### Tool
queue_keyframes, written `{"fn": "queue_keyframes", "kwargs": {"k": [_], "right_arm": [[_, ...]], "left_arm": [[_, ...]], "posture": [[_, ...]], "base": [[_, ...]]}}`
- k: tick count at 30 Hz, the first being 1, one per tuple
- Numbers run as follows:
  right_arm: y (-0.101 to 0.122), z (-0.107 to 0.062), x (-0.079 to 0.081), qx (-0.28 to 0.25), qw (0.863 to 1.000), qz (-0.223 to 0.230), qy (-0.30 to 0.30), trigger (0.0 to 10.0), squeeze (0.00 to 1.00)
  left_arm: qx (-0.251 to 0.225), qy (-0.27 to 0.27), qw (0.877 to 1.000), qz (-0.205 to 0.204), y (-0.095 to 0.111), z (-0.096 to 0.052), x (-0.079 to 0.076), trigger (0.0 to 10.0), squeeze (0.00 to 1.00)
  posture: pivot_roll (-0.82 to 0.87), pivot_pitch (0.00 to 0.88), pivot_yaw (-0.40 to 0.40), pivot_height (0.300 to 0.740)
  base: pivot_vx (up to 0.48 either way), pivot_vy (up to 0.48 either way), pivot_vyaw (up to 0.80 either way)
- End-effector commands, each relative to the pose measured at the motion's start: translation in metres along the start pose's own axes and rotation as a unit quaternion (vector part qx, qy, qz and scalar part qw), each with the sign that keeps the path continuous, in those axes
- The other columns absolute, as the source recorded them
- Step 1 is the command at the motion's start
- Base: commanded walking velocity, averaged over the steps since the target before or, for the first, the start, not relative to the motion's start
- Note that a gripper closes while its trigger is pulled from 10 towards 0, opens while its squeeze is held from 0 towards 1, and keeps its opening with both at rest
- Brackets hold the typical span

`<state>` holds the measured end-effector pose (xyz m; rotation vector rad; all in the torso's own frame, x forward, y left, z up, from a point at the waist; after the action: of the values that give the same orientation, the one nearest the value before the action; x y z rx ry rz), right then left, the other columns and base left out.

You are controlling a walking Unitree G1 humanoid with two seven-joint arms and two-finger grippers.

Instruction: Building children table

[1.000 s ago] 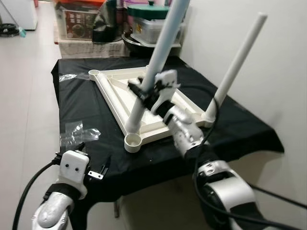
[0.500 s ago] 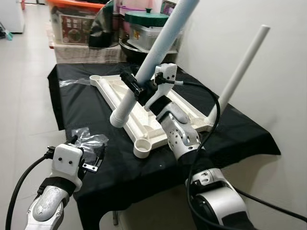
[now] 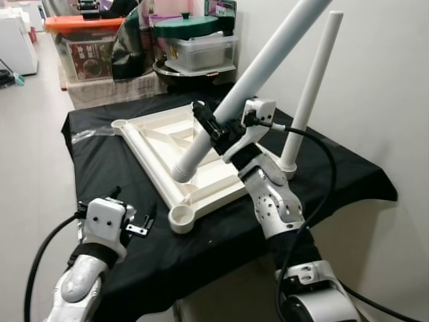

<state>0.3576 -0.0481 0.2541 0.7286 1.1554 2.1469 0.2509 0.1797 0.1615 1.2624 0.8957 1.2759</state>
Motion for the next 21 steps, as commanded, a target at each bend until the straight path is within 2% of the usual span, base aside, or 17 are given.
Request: {"fn": "queue_keyframes", "kwargs": {"k": [1, 10, 14, 21], "right_arm": [[0.002, 0.0, 0.003, -0.003, 1.0, 0.009, -0.002, 0.0, 0.0], [0.0, 0.0, 0.008, 0.002, 1.0, 0.014, 0.005, 0.0, 0.0], [0.002, 0.002, 0.015, 0.013, 0.999, 0.016, 0.038, 0.0, 0.0], [0.002, 0.003, 0.019, 0.019, 0.998, 0.017, 0.055, 0.0, 0.0]], "left_arm": [[0.0, -0.011, 1.0, 0.003, -0.001, 0.002, -0.001, 10.0, 0.0], [-0.007, -0.003, 1.0, -0.005, 0.0, 0.003, 0.0, 10.0, 0.0], [-0.004, 0.013, 1.0, -0.013, -0.002, -0.003, -0.001, 10.0, 0.0], [-0.005, 0.017, 1.0, -0.013, -0.002, -0.006, -0.001, 10.0, 0.0]], "posture": [[0.03, 0.0, 0.01, 0.74], [0.05, 0.0, -0.012, 0.74], [0.08, 0.0, -0.039, 0.74], [0.09, 0.0, -0.049, 0.74]], "base": [[0.244, 0.0, 0.0], [0.027, 0.0, 0.0], [0.0, 0.0, 0.0], [0.0, 0.0, 0.0]]}}
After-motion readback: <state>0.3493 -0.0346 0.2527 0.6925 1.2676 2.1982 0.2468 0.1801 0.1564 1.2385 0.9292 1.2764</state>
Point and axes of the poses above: a point about 5 cm out from each wrist's last joint towards the gripper, its own z axis pointing out of the wrist towards the gripper, its own y axis along the axis of the wrist's last joint, x = y × z, the point moved 1 cm from there along z, pointing out of the wrist towards the gripper, and after that the axes turned 2 degrees about -z, right-handed, at the moved point
